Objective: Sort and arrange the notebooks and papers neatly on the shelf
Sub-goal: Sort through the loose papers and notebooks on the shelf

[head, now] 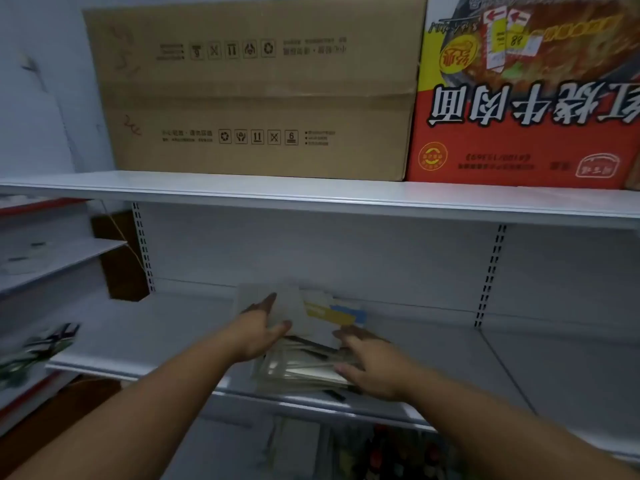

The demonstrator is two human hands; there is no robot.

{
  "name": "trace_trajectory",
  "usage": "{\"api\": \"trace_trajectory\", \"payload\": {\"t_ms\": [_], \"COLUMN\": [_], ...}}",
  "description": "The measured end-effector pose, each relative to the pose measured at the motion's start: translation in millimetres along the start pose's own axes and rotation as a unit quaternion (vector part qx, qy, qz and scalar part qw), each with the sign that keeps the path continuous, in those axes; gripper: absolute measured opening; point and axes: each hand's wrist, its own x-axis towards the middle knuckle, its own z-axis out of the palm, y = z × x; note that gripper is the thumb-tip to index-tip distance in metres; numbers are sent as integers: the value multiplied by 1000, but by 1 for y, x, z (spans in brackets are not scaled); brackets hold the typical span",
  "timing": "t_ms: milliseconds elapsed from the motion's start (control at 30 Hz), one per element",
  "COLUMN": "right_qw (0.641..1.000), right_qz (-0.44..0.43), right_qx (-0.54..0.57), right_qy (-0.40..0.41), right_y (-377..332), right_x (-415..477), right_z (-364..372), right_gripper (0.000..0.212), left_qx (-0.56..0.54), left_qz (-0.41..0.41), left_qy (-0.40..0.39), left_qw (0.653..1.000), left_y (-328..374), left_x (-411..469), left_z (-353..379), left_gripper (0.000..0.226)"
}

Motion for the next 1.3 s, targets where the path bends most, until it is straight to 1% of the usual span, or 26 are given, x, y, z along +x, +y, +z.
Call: {"api": "trace_trajectory", "payload": {"t_ms": [33,100,200,267,367,433,500,567,633,700,800,833,867,933,967,1000,1033,1067,1133,1167,1233,1300], "right_qw": [999,997,991,990,988,980,979,980,980,978,969,963,956,936,930,925,921,917,894,884,873,860], "right_qz": [13,37,82,96,109,128,137,136,149,169,193,205,212,246,263,278,297,303,312,317,325,326], "right_qx": [27,53,95,92,111,148,151,146,129,122,145,164,192,241,248,251,247,258,322,343,359,379], "right_qy": [13,34,42,47,5,-22,-25,-13,-6,-14,-51,-66,-70,-70,-70,-66,-56,-35,8,26,53,98], "right_y": [-1,-1,3,12,25,32,34,37,38,40,44,44,46,45,45,44,44,43,43,48,62,86], "right_x": [5,17,43,60,77,83,85,84,82,78,72,67,64,54,48,42,36,29,15,7,-10,-32], "right_z": [-1,-1,-3,-1,7,11,11,10,6,1,-1,-2,-1,-2,-3,-4,-5,-8,-11,-12,-17,-27], "right_gripper": [64,60,59,59,62,57,55,59,57,56,65,67,74,97,101,96,83,64,22,12,6,10], "left_qx": [-7,-16,-55,-106,-129,-139,-179,-266,-355,-407,-450,-471,-495,-536,-548,-555,-556,-555,-549,-548,-551,-568], "left_qz": [-17,-78,-139,-148,-143,-138,-137,-153,-163,-161,-153,-153,-153,-153,-152,-148,-144,-138,-123,-117,-109,-101], "left_qy": [34,71,77,92,142,162,171,154,106,66,44,42,38,28,23,17,11,3,-12,-20,-35,-46], "left_qw": [999,994,986,979,971,967,959,939,914,897,879,868,855,830,823,819,818,821,827,828,827,816], "left_y": [-5,-19,-35,-39,-41,-40,-40,-35,-28,-21,-20,-20,-21,-20,-19,-17,-14,-8,8,20,45,74], "left_x": [6,20,27,27,27,25,23,19,15,10,5,3,2,-2,-2,-3,-4,-4,-4,-5,-4,-4], "left_z": [0,1,3,6,5,1,-5,-12,-18,-22,-20,-18,-16,-11,-9,-6,-3,0,8,13,26,43], "left_gripper": [77,77,72,70,71,69,62,48,30,19,22,24,25,23,23,24,25,26,30,33,38,43]}}
